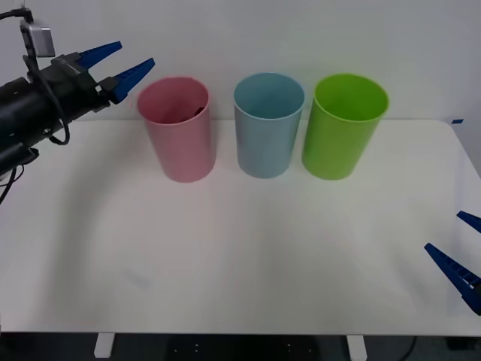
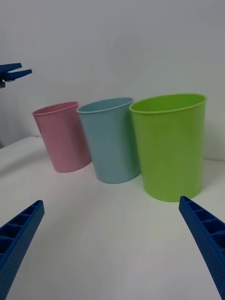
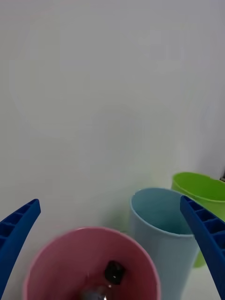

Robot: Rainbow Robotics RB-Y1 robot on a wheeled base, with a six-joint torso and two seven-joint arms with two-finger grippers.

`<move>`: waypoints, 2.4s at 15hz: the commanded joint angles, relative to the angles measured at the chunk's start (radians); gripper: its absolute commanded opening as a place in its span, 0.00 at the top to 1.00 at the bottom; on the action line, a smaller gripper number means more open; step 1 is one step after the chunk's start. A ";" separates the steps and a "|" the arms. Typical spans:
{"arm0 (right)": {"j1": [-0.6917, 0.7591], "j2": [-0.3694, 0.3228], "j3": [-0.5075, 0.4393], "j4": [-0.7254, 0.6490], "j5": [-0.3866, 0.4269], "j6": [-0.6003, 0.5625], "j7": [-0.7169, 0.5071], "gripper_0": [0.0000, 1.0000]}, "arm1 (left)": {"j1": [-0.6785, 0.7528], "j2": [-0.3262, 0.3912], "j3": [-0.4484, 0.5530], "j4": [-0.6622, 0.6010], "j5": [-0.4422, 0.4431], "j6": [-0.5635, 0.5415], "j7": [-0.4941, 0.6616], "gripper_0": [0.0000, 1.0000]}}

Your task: Grasp the object on the table and drop it into the matching bin: aluminum can to the light blue bin, PET bottle to the pink bin.

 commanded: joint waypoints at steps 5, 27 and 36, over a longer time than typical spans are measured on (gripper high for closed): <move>0.000 0.000 0.000 0.000 0.000 0.000 0.000 0.00 | 0.201 0.078 0.090 -0.070 0.145 -0.100 -0.034 0.00; 0.000 0.000 0.000 0.000 0.000 0.000 0.000 0.00 | 0.813 0.209 0.269 -0.109 0.361 -0.296 -0.396 0.00; 0.000 0.000 0.000 0.000 0.000 0.000 0.000 0.00 | 0.833 0.206 0.204 -0.107 0.379 -0.293 -0.409 0.00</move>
